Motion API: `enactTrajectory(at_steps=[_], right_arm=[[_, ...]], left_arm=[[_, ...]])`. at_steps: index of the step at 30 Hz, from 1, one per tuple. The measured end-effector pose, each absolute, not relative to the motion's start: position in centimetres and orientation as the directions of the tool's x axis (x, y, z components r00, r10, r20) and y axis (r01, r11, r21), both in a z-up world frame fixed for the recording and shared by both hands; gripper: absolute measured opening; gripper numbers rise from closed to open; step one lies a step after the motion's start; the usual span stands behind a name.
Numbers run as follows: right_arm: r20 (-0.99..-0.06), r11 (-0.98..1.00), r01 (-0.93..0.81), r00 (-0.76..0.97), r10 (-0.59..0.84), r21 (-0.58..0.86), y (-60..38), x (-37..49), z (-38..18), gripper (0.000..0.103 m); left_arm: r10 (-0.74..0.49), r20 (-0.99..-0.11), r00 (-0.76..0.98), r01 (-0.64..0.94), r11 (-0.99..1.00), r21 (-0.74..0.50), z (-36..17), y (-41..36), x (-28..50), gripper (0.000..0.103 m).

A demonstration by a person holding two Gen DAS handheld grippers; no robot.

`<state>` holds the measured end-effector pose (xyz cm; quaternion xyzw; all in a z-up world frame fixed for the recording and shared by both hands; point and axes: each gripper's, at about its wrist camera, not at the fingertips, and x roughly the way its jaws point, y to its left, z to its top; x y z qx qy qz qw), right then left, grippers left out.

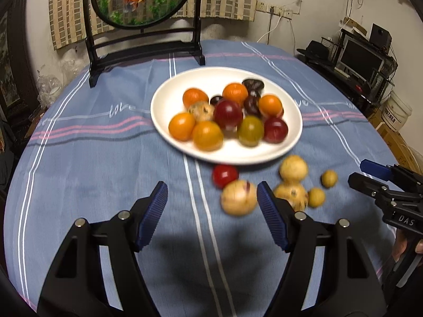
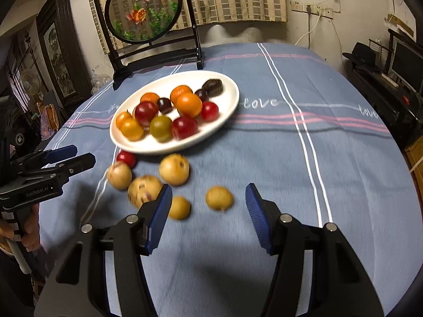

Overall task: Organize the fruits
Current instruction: 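Withdraw both tools from the plate back toward the remaining fruits, then grasp a large speckled yellow fruit with the left tool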

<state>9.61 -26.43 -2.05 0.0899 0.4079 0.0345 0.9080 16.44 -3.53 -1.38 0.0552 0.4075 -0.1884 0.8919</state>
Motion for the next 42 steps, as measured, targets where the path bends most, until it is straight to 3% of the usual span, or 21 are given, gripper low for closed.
enactTrajectory(at_steps=[16,42], right_arm=[[-0.775,0.978,-0.005,0.609,0.167,0.206,-25.3,8.3,-4.9,0.059],[-0.781,0.971,-0.024,0.589,0.208,0.24,-25.4,7.8,-5.8,0.059]], left_arm=[[-0.263,-0.771,0.579,0.365,0.93,-0.043,-3.7,-3.2,13.9,0.072],[-0.251,-0.817,0.52,0.335,0.939,-0.075,-5.8,-5.7,16.4,0.072]])
